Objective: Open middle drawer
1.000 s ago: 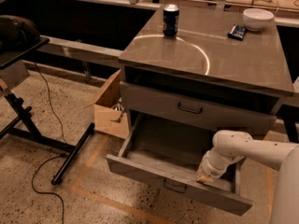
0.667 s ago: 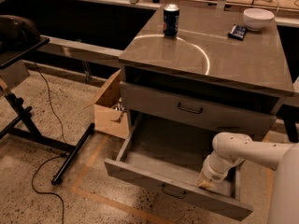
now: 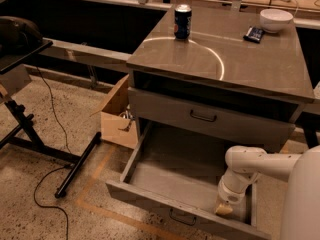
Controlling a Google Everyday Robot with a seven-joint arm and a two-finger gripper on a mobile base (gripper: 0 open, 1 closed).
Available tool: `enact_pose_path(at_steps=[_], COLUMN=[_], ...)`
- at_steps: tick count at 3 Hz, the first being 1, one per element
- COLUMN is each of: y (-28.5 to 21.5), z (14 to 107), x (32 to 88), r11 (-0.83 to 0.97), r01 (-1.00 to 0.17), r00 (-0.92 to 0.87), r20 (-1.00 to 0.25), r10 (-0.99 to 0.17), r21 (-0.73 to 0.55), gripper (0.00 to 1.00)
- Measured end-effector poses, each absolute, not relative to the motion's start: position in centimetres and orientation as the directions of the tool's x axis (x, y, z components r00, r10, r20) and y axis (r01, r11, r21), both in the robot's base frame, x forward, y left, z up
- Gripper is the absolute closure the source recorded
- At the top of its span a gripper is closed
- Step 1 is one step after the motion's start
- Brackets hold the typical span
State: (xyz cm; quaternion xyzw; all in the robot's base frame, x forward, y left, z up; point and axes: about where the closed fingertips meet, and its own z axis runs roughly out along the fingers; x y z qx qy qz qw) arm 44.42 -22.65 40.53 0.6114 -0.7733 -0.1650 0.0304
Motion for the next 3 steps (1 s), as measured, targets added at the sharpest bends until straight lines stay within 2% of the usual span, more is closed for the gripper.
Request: enact_pose_path(at_steps=[2,3], y=[-23.2,-23.7], z=[41.2,42.5], x=[41.1,41.7], r11=[0.236,0.272], r01=[-0.897,-0.911], r00=[-0.294,-0.321], r20=[-0.107,-0.12], r10=[-0.95,-0.939], r21=[0.375,0.309], gripper=[1.0,1.0])
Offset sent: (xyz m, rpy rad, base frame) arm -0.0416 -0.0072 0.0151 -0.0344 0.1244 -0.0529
